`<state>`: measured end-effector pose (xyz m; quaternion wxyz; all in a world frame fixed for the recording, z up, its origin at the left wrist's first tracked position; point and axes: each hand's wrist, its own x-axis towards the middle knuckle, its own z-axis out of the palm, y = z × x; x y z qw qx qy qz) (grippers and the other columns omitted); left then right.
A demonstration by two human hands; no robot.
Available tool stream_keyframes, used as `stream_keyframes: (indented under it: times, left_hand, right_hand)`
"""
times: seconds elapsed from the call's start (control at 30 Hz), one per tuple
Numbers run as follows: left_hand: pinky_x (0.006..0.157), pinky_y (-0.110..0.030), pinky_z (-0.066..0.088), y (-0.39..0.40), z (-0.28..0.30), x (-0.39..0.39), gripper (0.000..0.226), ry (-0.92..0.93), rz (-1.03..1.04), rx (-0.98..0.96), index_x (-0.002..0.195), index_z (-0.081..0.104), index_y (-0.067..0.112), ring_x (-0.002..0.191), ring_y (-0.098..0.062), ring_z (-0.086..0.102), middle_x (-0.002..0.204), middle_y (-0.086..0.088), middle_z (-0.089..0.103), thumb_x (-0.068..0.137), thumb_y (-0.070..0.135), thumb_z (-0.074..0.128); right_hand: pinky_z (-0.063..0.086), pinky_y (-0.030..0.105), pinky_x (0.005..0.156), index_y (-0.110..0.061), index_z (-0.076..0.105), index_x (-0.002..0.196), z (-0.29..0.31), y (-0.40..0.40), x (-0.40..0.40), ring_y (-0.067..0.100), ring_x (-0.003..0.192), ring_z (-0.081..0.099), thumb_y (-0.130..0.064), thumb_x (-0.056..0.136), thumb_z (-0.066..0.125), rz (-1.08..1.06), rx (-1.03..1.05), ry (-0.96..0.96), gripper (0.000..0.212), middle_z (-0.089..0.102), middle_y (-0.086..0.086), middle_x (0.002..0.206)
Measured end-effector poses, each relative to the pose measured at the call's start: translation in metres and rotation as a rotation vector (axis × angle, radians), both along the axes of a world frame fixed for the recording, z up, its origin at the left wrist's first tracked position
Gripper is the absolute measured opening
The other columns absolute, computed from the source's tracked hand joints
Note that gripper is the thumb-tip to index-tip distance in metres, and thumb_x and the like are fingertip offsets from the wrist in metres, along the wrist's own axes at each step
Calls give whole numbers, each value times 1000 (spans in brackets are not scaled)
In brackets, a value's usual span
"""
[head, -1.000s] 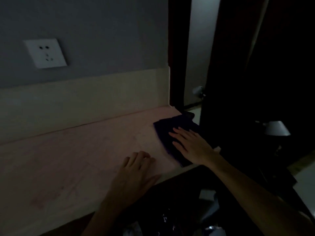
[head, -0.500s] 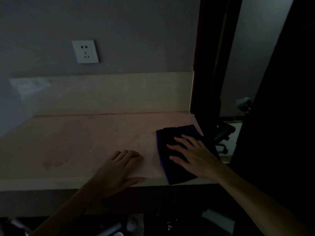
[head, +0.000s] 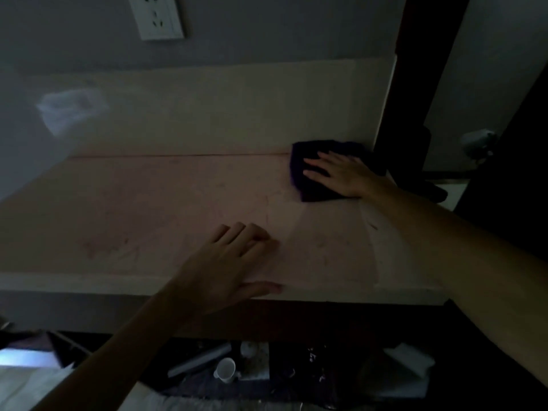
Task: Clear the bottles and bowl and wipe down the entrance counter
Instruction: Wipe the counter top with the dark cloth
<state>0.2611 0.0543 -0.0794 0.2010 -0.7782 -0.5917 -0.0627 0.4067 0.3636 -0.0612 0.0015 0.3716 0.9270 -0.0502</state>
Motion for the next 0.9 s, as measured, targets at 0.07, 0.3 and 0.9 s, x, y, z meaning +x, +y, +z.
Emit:
stream_keyframes:
  times: [0.07, 0.3, 0.9]
  left_hand:
    - [83, -34, 40, -1, 0, 0, 68, 11, 6, -3, 128, 58, 19, 101, -22, 55, 123, -1, 56, 89, 72, 39]
    - [83, -36, 43, -12, 4, 5, 60, -58, 2, 10, 120, 61, 14, 98, -26, 58, 119, -3, 58, 93, 64, 42]
    - [84, -35, 38, -47, 0, -92, 64, -1, 48, -5, 122, 58, 18, 95, -24, 55, 113, -3, 58, 87, 71, 47]
  right_hand:
    - [2, 48, 120, -50, 12, 149, -2, -17, 5, 16, 151, 3, -83, 80, 6, -23, -12, -10, 77, 5, -9, 163]
    - [0, 46, 121, -51, 7, 149, -4, -164, 70, 13, 151, -2, -84, 77, -1, 89, -1, 43, 80, 0, -13, 163]
    - [7, 46, 119, -48, 10, 150, 4, -51, -69, 13, 150, 3, -82, 83, 13, 103, -14, -25, 75, 3, -10, 163]
